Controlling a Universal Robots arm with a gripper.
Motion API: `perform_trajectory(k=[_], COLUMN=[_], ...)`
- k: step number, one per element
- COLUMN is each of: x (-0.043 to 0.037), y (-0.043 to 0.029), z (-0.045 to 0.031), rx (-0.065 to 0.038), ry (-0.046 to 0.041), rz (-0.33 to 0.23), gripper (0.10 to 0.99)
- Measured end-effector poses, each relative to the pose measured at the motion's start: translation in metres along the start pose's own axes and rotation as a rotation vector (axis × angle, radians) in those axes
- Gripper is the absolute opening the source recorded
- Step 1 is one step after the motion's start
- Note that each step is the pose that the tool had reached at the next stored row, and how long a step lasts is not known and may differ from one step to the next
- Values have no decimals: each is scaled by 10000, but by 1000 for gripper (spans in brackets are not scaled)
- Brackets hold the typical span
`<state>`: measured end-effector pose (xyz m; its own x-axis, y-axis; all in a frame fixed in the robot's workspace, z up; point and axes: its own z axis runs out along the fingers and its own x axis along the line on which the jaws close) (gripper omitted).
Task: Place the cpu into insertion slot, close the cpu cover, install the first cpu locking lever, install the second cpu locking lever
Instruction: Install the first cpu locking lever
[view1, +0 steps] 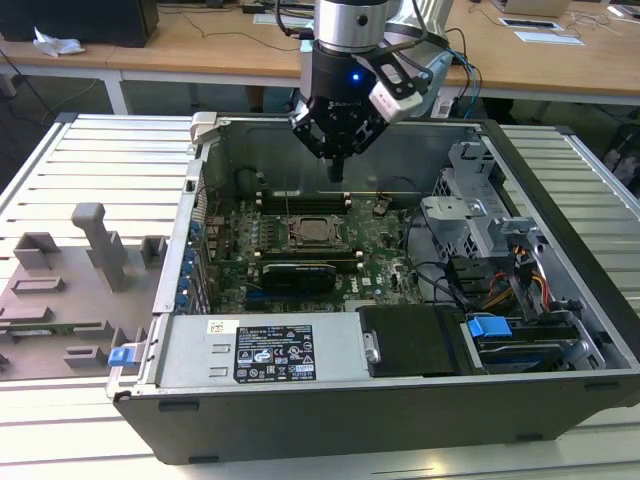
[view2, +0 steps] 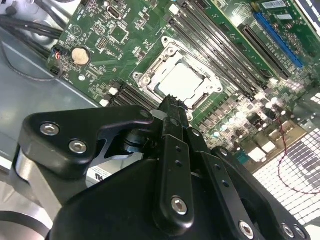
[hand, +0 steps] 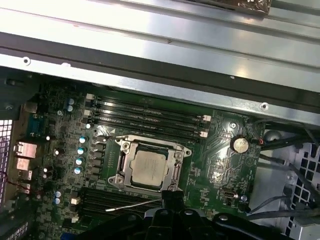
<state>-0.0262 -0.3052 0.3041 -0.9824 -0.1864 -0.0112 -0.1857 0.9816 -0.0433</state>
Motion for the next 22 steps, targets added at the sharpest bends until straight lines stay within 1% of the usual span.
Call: perform_trajectory(k=[12, 15, 22], x=[0, 0, 0], y=[0, 0, 0], z=[0, 0, 0], rx=[-10, -14, -21], ry=[-40, -56, -81], rz=[-932, -1300, -1864], gripper=[106, 106, 106])
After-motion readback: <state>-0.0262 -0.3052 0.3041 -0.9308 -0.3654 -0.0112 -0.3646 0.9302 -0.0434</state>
